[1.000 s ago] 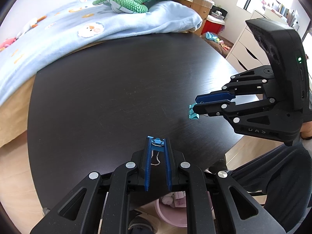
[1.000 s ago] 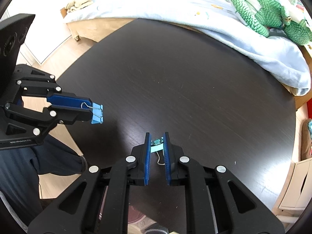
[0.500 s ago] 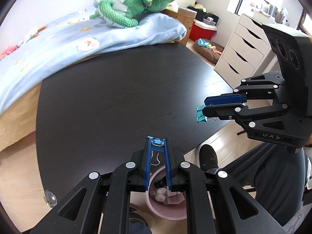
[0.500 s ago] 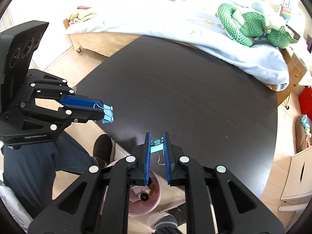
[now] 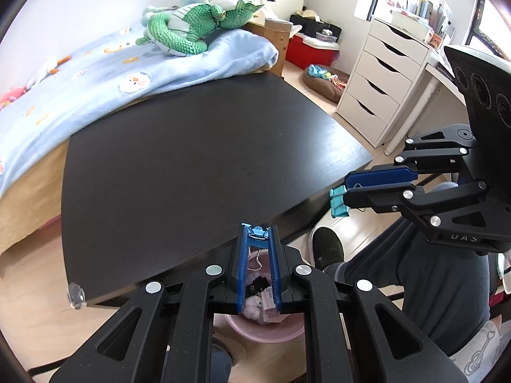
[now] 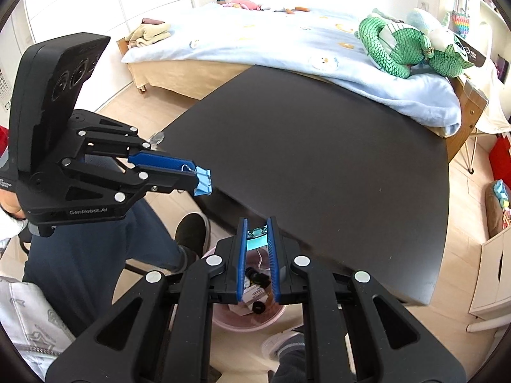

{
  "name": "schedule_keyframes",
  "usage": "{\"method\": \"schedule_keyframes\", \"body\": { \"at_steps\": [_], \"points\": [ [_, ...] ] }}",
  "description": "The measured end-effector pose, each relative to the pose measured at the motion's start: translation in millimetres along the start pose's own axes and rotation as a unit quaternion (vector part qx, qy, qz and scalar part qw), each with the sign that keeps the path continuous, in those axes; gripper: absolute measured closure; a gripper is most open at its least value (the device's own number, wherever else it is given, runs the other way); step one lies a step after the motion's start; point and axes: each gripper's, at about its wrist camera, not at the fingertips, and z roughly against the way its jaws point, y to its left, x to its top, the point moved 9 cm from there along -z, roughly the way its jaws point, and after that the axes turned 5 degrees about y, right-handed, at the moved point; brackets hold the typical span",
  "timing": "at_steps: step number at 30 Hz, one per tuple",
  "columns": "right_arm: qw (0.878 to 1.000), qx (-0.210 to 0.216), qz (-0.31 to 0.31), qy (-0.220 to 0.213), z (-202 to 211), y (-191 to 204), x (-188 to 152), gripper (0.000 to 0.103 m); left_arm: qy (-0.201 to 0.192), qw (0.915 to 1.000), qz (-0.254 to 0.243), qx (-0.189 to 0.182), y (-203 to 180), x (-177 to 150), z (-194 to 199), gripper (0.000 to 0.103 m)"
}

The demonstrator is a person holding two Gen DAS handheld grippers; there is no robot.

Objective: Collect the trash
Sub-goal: 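Carry both binder clips over the pink wastebasket with both tools, then open the left tool to drop its binder clip into the wastebasket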

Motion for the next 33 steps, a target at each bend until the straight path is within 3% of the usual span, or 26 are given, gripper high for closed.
{"method": "schedule_keyframes", "body": {
  "at_steps": [11, 21, 23, 24, 25, 28, 33],
  "points": [
    [1.000, 0.021, -0.017, 0.012, -3, 21, -29, 0.091, -0.010, 0.9998, 0.013, -0.006, -6, -22, 17, 0.090],
    [0.999, 0.026, -0.012, 0.020, -9, 31, -31, 0.090, -0.016, 0.9997, 0.020, -0.004, -2, -27, 27, 0.090],
    [0.999, 0.020, -0.015, 0.021, -9, 29, -30, 0.072, -0.017, 0.9997, 0.019, -0.003, -2, -27, 28, 0.090],
    [1.000, 0.017, -0.018, 0.020, -9, 27, -30, 0.043, -0.017, 0.9997, 0.019, -0.003, -3, -27, 28, 0.090],
    [0.999, 0.020, -0.027, 0.014, -8, 25, -30, 0.028, -0.017, 0.9997, 0.018, -0.003, -3, -27, 28, 0.090],
    [0.999, 0.019, -0.042, 0.011, -6, 19, -32, 0.018, -0.016, 0.9997, 0.016, -0.004, -6, -29, 28, 0.090],
    [0.998, 0.006, -0.056, 0.008, -2, 12, -33, 0.012, -0.014, 0.9997, 0.017, -0.008, -8, -30, 28, 0.090]
  ]
}}
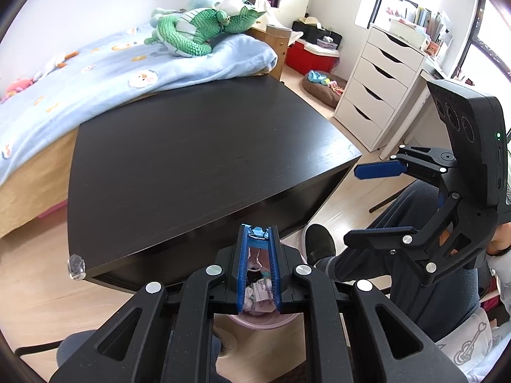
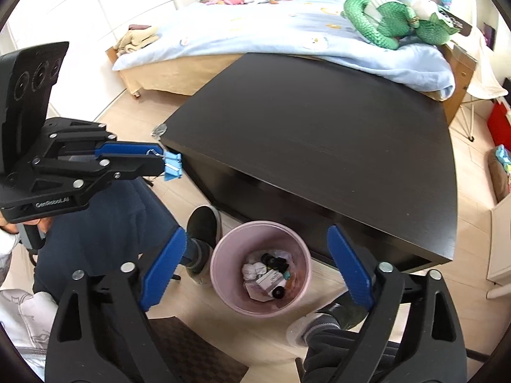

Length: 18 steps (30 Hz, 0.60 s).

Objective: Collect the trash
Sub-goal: 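Open the left tool to drop its binder clip into the wastebasket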

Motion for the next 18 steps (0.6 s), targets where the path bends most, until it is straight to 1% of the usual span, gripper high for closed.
{"method": "schedule_keyframes", "body": {
  "at_steps": [7, 10, 18],
  "points": [
    [0.999, -0.016, -0.027, -0.015, 10, -9, 1, 0.005, -0.001, 1.0000, -0.003, -0.005, -4, 2, 1, 0.090],
    [0.999, -0.027, -0.040, -0.018, 15, -15, 0, 0.004, -0.002, 1.0000, -0.003, -0.009, -7, 3, 0, 0.090],
    [0.997, -0.034, -0.068, -0.024, 28, -22, -4, 0.003, -0.001, 0.9998, -0.013, -0.016, -16, 3, -1, 0.090]
  ]
}}
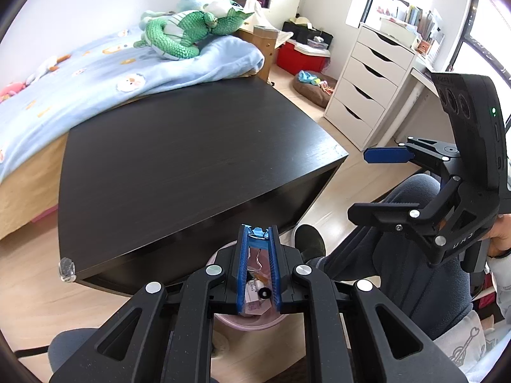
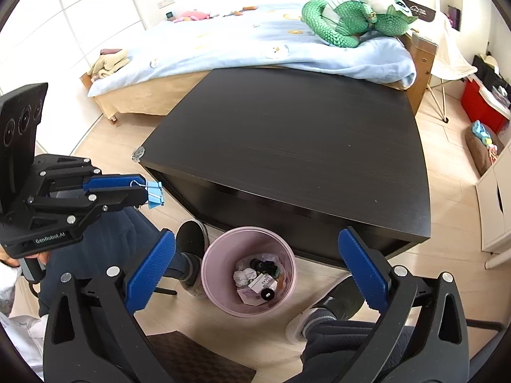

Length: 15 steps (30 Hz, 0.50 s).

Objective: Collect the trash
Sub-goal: 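Open the left tool to drop its binder clip into the wastebasket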

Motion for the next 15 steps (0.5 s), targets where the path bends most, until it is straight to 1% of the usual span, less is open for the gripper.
{"method": "schedule_keyframes", "body": {
  "at_steps": [2, 9, 15],
  "points": [
    [1.000, -0.001, -0.014, 0.003, 2, -3, 0, 0.003, 0.000, 1.0000, -0.002, -0.001, -2, 0, 0, 0.090],
    [0.999, -0.014, -0.039, -0.023, 18, -18, 6, 0.003, 0.003, 0.9999, -0.012, -0.004, -10, 2, 0, 0.090],
    [0.998, -0.014, -0.057, -0.031, 23, -27, 6, 0.003, 0.009, 0.9998, -0.018, -0.009, -16, 4, -4, 0.090]
  ]
}}
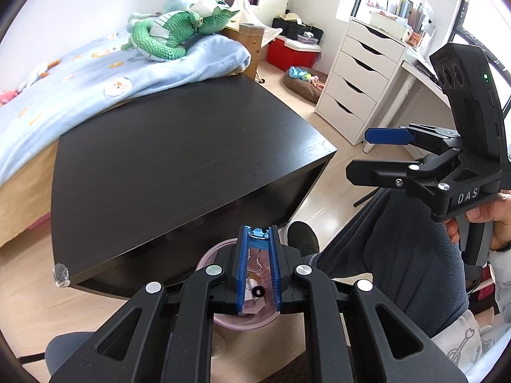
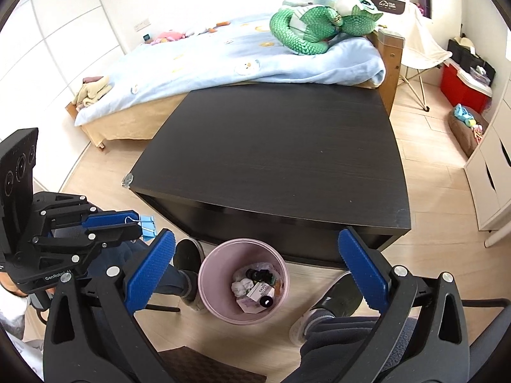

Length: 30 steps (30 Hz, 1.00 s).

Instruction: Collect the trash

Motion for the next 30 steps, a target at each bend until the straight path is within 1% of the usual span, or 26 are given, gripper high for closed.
{"method": "schedule_keyframes", "body": {
  "at_steps": [1, 3, 4, 5, 6, 8, 9, 10, 14, 19, 25, 27, 30],
  "points": [
    [1.000, 0.000, -0.002, 0.000, 0, -1, 0, 0.003, 0.002, 1.0000, 0.000, -0.001, 0, 0, -1, 0.089],
    [1.000, 0.000, -0.003, -0.001, 1, -2, 0, 0.003, 0.005, 1.0000, 0.004, -0.003, 0, 0, -4, 0.083],
    [1.000, 0.000, -0.004, -0.001, 1, -3, 0, 0.003, 0.007, 0.9999, 0.007, 0.002, 2, 0, -6, 0.068],
    [1.000, -0.001, -0.005, -0.002, 1, -4, 0, 0.003, 0.008, 0.9999, 0.011, 0.003, 3, 0, -7, 0.049],
    [1.000, -0.002, -0.006, -0.002, 1, -5, 0, 0.003, 0.007, 0.9998, 0.018, -0.002, 5, -1, -8, 0.043],
    [1.000, -0.001, -0.007, -0.003, 1, -5, 0, 0.003, 0.004, 0.9996, 0.028, 0.002, 9, -1, -9, 0.017],
    [1.000, -0.002, -0.008, -0.003, 1, -5, 0, 0.003, 0.002, 0.9995, 0.031, 0.002, 10, -2, -9, 0.015],
    [1.000, -0.002, -0.008, -0.003, 1, -5, 0, 0.003, 0.002, 0.9994, 0.036, -0.001, 11, -2, -9, 0.014],
    [1.000, -0.005, -0.004, -0.002, -1, -3, 0, 0.003, -0.002, 0.9989, 0.047, 0.008, 17, -4, -7, 0.008],
    [1.000, -0.014, 0.002, -0.003, -2, -1, 0, 0.003, -0.006, 0.9980, 0.055, 0.030, 25, -4, -5, 0.007],
    [1.000, -0.016, 0.005, -0.001, -4, 1, 5, 0.003, -0.014, 0.9965, 0.075, 0.035, 39, -1, 0, 0.007],
    [1.000, -0.017, 0.006, -0.001, -6, 2, 9, 0.003, -0.018, 0.9961, 0.078, 0.038, 44, 2, 2, 0.007],
    [1.000, -0.021, 0.009, -0.005, -7, 3, 19, 0.003, -0.021, 0.9951, 0.081, 0.052, 54, 9, 4, 0.007]
  ]
}}
